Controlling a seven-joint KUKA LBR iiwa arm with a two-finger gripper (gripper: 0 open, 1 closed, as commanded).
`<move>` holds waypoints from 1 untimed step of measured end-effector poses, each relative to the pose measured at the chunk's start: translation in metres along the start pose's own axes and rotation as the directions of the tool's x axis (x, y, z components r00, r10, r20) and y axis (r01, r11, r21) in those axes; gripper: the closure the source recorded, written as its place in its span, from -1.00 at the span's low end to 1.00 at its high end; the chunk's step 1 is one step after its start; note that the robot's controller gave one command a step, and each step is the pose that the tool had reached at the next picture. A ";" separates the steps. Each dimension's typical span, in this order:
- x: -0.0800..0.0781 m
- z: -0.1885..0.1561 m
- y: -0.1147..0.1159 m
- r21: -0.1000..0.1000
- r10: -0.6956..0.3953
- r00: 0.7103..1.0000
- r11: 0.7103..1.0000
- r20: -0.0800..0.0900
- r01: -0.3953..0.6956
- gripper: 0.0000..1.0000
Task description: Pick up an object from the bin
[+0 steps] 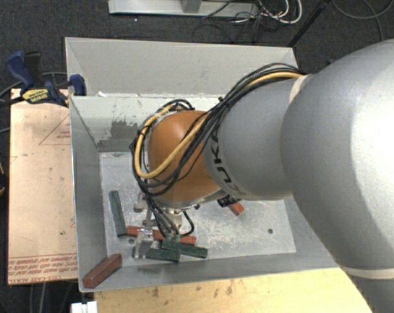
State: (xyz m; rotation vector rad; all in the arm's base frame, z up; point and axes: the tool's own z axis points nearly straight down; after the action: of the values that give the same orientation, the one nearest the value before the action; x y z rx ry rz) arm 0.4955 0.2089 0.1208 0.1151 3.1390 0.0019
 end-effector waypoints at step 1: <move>-0.002 0.049 -0.014 -0.005 -0.043 0.999 0.999 0.006 0.043 -1.00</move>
Offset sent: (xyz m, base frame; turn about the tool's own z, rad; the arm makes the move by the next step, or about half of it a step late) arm -0.0158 -0.0223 -0.0508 0.1312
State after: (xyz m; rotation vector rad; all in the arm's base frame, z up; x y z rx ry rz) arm 0.4964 0.1948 0.0720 0.0481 3.1347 0.0101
